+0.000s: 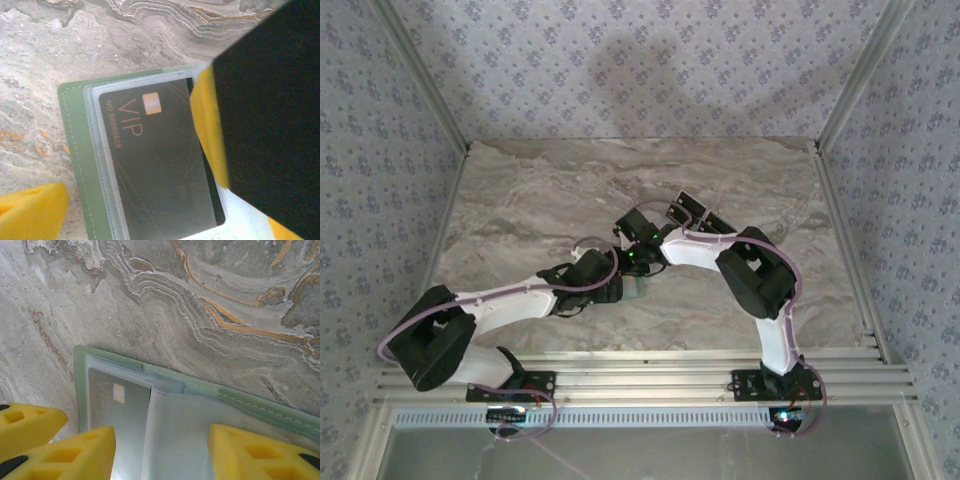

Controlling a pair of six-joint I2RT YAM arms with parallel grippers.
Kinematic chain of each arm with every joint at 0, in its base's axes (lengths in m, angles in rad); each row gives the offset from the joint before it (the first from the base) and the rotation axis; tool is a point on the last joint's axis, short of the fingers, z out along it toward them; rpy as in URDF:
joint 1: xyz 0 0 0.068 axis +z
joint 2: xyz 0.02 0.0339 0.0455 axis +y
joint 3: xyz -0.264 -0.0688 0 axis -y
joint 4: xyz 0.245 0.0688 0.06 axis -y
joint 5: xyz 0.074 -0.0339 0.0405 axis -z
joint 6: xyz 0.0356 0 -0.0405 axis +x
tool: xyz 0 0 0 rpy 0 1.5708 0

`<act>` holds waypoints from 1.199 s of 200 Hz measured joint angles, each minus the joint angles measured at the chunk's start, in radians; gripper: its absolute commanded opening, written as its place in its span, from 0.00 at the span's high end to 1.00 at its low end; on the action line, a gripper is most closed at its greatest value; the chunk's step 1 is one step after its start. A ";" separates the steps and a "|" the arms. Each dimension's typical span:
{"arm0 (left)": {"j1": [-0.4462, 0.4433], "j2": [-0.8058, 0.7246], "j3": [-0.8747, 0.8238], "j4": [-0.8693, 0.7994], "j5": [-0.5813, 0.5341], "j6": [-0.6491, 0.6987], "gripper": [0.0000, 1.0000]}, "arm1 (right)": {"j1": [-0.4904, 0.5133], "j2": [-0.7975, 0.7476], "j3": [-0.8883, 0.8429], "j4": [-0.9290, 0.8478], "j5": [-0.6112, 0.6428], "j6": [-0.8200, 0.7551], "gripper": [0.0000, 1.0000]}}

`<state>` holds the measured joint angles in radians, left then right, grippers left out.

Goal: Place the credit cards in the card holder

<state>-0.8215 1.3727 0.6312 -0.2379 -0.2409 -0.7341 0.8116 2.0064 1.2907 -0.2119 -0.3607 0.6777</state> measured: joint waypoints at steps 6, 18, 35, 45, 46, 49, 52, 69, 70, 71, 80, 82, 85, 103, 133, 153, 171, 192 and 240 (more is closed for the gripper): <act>0.000 0.004 0.000 0.000 -0.008 0.000 0.00 | 0.000 0.000 0.000 0.000 0.000 0.000 0.46; 0.000 0.010 0.000 -0.001 -0.022 0.000 0.00 | 0.000 0.000 0.000 0.000 -0.003 0.000 0.46; -0.002 0.011 -0.002 -0.001 -0.039 -0.001 0.00 | -0.001 0.000 0.000 0.001 -0.003 0.001 0.46; -0.005 0.011 -0.004 0.000 -0.047 -0.004 0.00 | -0.002 0.000 0.000 0.001 -0.005 0.001 0.46; -0.005 0.011 -0.005 0.000 -0.047 -0.004 0.00 | -0.002 0.000 0.000 0.001 -0.006 0.001 0.45; -0.005 0.011 -0.006 0.000 -0.049 -0.005 0.00 | -0.002 0.000 0.000 0.001 -0.006 0.002 0.45; -0.005 0.011 -0.008 0.000 -0.051 -0.006 0.00 | -0.003 0.000 0.000 0.001 -0.007 0.003 0.45; -0.005 0.012 -0.024 0.003 -0.063 -0.016 0.00 | -0.009 0.000 0.000 0.000 -0.015 0.004 0.45; -0.005 0.012 -0.024 0.003 -0.063 -0.016 0.00 | -0.009 0.000 0.000 0.000 -0.015 0.004 0.45; -0.005 0.012 -0.026 0.003 -0.064 -0.016 0.00 | -0.010 0.000 0.000 0.000 -0.016 0.004 0.45; -0.005 0.014 -0.033 0.004 -0.066 -0.020 0.00 | -0.013 -0.002 0.000 -0.001 -0.021 0.004 0.45; -0.005 0.015 -0.035 0.004 -0.067 -0.021 0.00 | -0.013 -0.002 0.000 -0.002 -0.022 0.004 0.45; -0.005 0.016 -0.036 0.004 -0.067 -0.024 0.00 | -0.014 -0.003 0.000 -0.003 -0.022 0.004 0.45; -0.005 0.022 -0.047 0.012 -0.068 -0.034 0.00 | -0.019 -0.014 -0.008 -0.012 -0.022 0.004 0.45; -0.005 0.022 -0.051 0.022 -0.075 -0.044 0.00 | -0.034 -0.060 -0.023 -0.031 -0.021 0.004 0.45; -0.005 0.022 -0.053 0.025 -0.078 -0.046 0.00 | -0.039 -0.102 -0.041 -0.029 -0.017 0.011 0.45; -0.005 0.022 -0.053 0.026 -0.079 -0.046 0.00 | -0.040 -0.133 -0.064 -0.016 -0.013 0.020 0.45; -0.005 0.022 -0.053 0.026 -0.081 -0.047 0.00 | -0.040 -0.156 -0.113 0.007 -0.010 0.039 0.45; -0.005 0.022 -0.053 0.026 -0.081 -0.047 0.00 | -0.030 -0.153 -0.159 0.025 -0.010 0.068 0.45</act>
<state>-0.8268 1.3949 0.5785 -0.2119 -0.3222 -0.7807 0.7818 1.8534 1.1313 -0.1871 -0.3710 0.7452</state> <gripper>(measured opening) 0.997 0.549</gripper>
